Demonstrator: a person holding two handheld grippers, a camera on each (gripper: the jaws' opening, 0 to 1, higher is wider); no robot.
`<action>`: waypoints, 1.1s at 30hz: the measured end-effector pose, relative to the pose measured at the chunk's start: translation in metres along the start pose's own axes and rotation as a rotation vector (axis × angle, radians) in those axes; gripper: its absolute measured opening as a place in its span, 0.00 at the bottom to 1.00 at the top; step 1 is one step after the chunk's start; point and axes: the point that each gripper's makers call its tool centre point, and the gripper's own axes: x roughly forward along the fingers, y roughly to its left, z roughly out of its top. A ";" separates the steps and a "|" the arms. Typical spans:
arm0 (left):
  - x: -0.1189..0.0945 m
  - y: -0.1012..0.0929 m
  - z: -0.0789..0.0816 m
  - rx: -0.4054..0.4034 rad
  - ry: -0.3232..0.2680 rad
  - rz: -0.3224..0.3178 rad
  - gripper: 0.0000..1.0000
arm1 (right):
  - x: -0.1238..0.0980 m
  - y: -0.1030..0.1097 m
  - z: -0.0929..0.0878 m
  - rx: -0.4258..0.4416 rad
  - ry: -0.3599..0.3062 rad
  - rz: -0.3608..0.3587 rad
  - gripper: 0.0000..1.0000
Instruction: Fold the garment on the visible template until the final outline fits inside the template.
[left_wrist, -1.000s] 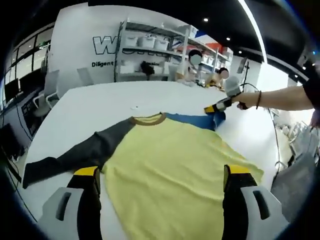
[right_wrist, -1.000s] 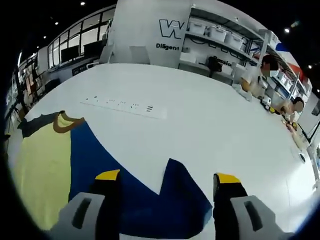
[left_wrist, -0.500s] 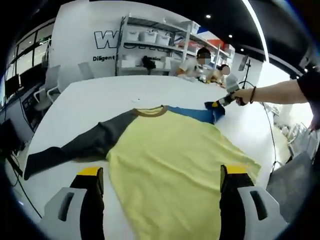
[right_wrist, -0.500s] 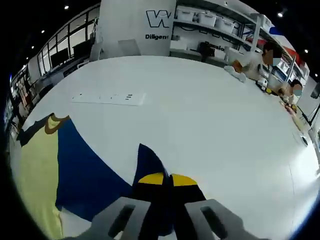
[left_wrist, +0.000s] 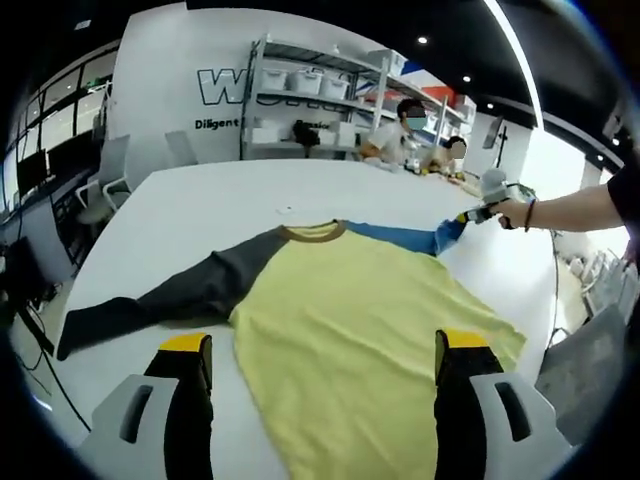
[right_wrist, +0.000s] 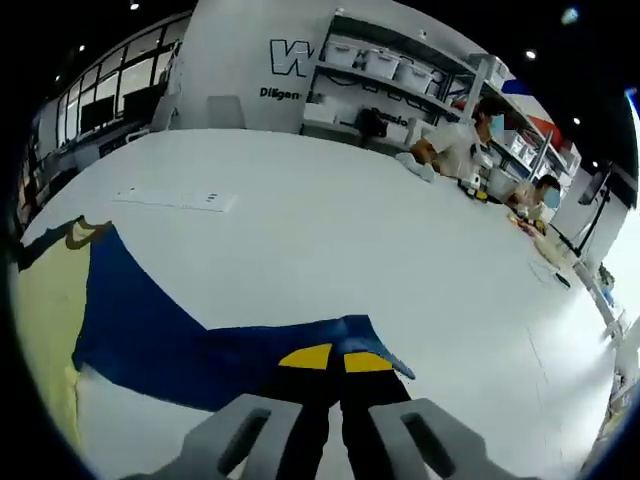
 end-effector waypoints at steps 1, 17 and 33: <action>0.000 -0.001 0.000 0.001 0.000 -0.001 0.89 | -0.001 -0.007 -0.010 0.020 0.030 -0.025 0.00; -0.008 -0.007 0.003 -0.002 -0.009 -0.007 0.89 | -0.024 -0.012 -0.035 0.351 0.077 -0.043 0.35; -0.018 -0.012 0.002 0.005 0.007 -0.015 0.89 | 0.000 -0.009 0.007 0.351 0.119 -0.074 0.37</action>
